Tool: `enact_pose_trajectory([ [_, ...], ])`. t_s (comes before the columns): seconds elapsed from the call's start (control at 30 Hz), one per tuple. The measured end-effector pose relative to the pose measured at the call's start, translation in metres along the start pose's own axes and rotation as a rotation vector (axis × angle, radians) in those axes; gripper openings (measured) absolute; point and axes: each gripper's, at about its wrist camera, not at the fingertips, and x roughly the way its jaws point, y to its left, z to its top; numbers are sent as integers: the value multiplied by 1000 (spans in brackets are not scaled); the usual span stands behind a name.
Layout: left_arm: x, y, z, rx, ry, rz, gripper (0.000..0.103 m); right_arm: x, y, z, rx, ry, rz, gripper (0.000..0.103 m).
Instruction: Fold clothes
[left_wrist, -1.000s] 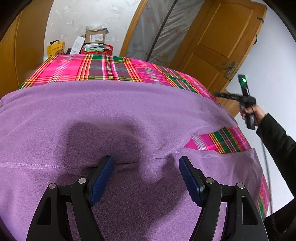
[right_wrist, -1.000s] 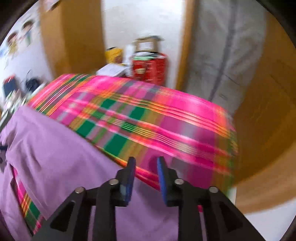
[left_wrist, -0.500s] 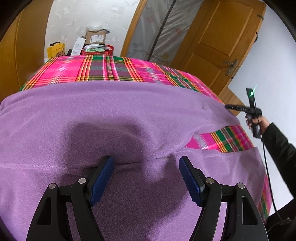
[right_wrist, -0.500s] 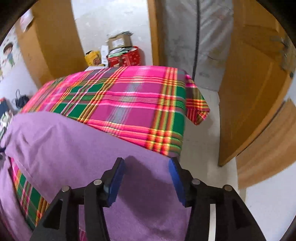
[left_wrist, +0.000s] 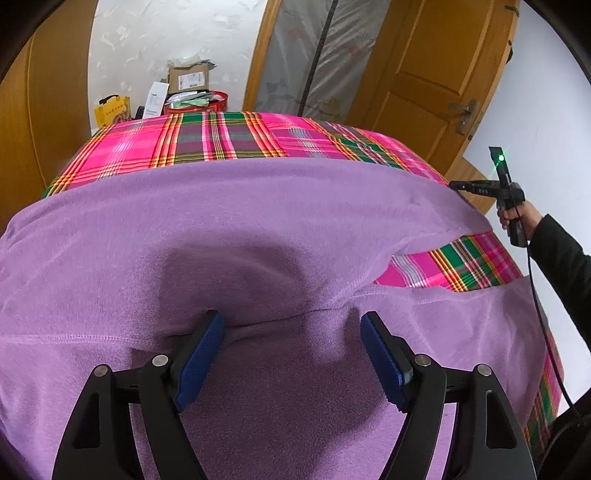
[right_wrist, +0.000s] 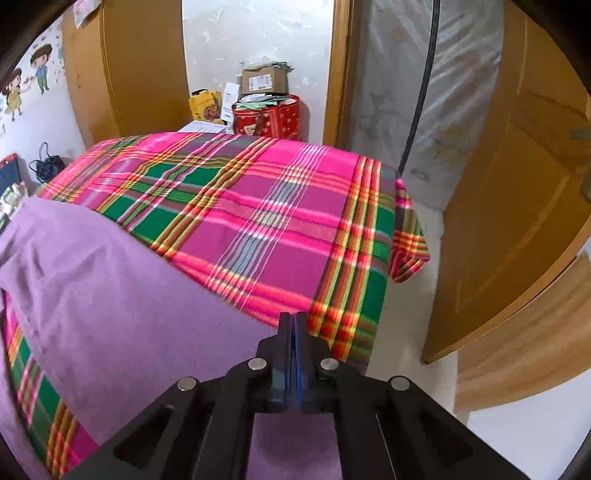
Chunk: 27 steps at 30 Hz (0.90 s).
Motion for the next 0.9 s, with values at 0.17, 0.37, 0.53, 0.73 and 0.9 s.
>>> enact_pose_trajectory([
  [0.17, 0, -1, 0, 3, 1, 3, 78, -11, -14, 5, 76, -71, -78, 1],
  [0.37, 0, 0, 0, 2, 1, 3, 78, -47, -51, -25, 303, -112, -32, 18],
  [0.53, 0, -1, 0, 5, 2, 6, 78, -72, -60, -75, 453, -140, 56, 34],
  [0.73, -2, -4, 1, 6, 2, 29, 78, -68, -50, -121, 511, -29, 16, 35],
  [0.9, -17, -15, -6, -43, -26, 31, 78, -99, -52, -133, 637, -51, -84, 30],
])
